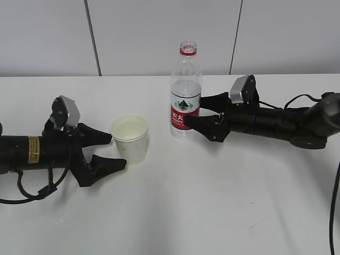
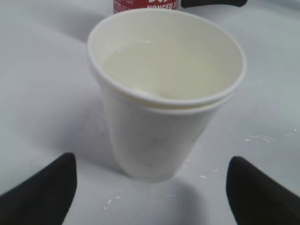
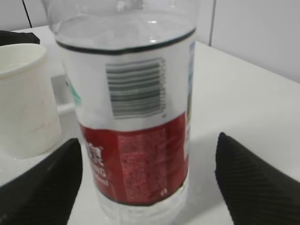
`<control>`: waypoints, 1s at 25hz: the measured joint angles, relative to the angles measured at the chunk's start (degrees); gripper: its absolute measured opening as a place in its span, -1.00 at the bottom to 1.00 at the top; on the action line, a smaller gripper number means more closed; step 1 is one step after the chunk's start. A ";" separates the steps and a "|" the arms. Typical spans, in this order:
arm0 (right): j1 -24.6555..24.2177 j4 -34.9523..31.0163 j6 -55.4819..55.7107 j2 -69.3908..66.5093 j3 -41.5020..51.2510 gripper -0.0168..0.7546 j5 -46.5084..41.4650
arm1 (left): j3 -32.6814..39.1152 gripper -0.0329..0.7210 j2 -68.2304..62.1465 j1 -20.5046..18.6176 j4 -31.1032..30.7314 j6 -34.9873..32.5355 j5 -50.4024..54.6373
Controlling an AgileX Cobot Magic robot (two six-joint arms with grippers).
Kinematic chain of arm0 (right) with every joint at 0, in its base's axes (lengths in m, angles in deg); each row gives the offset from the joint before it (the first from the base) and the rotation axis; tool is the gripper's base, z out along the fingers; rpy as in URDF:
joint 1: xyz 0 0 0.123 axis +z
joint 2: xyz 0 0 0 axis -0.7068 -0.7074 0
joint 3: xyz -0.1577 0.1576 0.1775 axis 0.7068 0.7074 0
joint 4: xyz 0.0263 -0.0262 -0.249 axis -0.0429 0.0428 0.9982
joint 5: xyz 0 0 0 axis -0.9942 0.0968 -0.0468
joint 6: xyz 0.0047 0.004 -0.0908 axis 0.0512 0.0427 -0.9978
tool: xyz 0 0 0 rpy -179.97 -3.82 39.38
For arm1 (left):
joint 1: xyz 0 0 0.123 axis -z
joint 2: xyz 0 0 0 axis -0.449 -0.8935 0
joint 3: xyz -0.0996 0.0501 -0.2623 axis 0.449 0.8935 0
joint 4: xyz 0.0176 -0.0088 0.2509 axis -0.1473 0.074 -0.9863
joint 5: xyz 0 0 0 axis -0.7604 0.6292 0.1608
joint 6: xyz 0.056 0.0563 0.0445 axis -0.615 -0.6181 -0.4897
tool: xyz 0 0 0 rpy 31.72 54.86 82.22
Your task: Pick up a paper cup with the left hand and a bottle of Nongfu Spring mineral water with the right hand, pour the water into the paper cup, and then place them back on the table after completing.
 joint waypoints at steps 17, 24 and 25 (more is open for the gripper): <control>-8.15 -19.44 -8.34 2.21 0.00 0.68 -9.94 | 0.00 0.64 2.28 -6.84 17.66 1.48 9.62; -8.29 -32.74 -18.36 5.02 -2.79 0.65 -28.60 | 0.00 0.64 2.82 -6.91 34.37 -8.17 10.18; -8.29 -33.20 -18.96 5.51 -3.41 0.64 -31.77 | 0.00 0.64 3.20 -6.91 36.32 -9.20 10.79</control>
